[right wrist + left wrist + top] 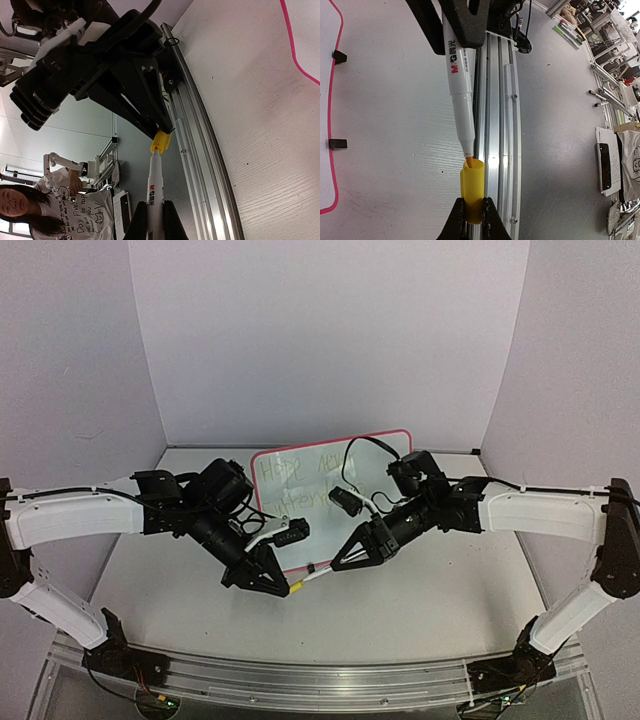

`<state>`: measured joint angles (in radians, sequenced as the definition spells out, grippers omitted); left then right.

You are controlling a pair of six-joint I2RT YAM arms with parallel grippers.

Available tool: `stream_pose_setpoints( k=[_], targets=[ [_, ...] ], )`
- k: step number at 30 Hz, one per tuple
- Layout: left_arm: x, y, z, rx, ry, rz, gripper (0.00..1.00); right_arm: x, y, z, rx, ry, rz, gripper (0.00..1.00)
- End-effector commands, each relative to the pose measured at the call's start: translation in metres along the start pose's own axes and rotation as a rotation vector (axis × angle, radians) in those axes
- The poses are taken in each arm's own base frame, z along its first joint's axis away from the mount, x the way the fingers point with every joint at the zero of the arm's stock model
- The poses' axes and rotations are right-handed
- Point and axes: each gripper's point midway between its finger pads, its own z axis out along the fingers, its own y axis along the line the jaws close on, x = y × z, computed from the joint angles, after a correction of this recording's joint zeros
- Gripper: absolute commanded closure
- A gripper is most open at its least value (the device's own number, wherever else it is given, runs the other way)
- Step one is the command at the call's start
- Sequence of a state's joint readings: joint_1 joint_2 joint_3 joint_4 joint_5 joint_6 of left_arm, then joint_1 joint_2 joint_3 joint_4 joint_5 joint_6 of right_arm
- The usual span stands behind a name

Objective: Write a sentence on the whiteboard
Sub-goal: Insert the whiteboard marker without the cap into the pen cap.

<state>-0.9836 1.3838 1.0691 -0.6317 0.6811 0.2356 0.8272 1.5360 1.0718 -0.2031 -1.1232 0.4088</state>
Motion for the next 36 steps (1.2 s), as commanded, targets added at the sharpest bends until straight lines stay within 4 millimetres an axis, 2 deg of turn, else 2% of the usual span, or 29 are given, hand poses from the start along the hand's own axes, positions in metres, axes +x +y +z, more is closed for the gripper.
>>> stream_pose_setpoints(
  k=[1,16,24,36],
  targets=[
    [-0.012,-0.004,-0.004,0.002,-0.040,0.042,1.00,-0.008,0.011,0.001,-0.032,-0.004,-0.042,1.00],
    [-0.013,-0.002,-0.003,-0.004,-0.042,0.033,1.00,-0.001,0.008,0.010,-0.043,0.027,-0.029,1.00],
    [-0.017,-0.005,-0.003,0.011,-0.051,0.033,1.00,-0.007,0.011,0.015,-0.048,0.032,-0.046,1.00],
    [-0.022,0.000,0.002,0.008,-0.037,0.017,1.00,-0.004,0.001,0.046,-0.048,0.095,-0.033,1.00]
  ],
)
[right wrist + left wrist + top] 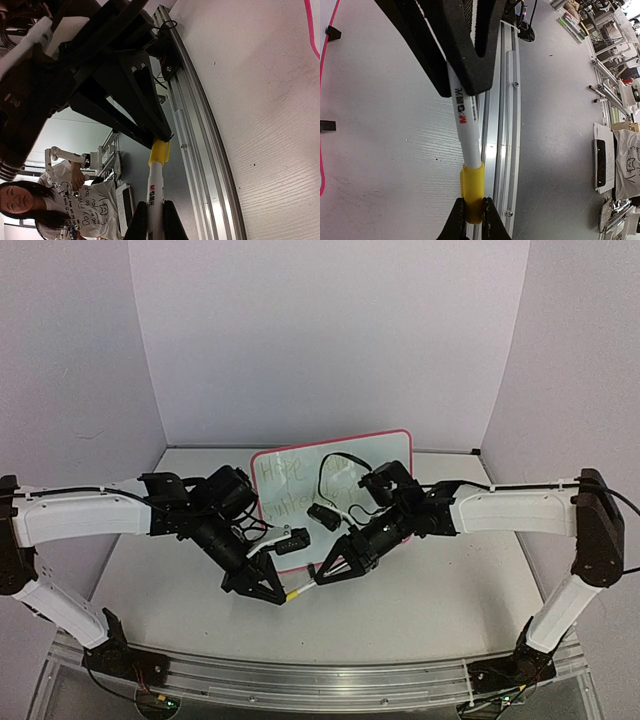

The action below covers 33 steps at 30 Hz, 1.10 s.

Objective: Write a sentence on the whiteboard
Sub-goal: Insert the whiteboard marker without the cap into the pen cap.

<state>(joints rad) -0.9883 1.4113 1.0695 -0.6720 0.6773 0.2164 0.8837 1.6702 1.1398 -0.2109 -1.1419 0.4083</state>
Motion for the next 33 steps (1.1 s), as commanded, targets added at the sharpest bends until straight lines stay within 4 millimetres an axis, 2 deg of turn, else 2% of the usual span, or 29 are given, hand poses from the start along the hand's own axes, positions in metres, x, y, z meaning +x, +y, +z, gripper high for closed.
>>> stream_pose_setpoints(
  k=[1,12,33],
  targets=[
    [-0.036,-0.004,-0.006,-0.002,-0.091,0.075,1.00,-0.009,0.012,0.015,-0.021,0.012,-0.075,1.00],
    [-0.050,-0.005,-0.006,0.011,-0.123,0.090,1.00,-0.004,0.005,0.035,-0.032,0.058,-0.077,1.00],
    [-0.076,-0.014,-0.020,0.013,-0.217,0.167,1.00,0.000,0.021,0.036,-0.109,0.085,-0.092,1.00]
  ],
)
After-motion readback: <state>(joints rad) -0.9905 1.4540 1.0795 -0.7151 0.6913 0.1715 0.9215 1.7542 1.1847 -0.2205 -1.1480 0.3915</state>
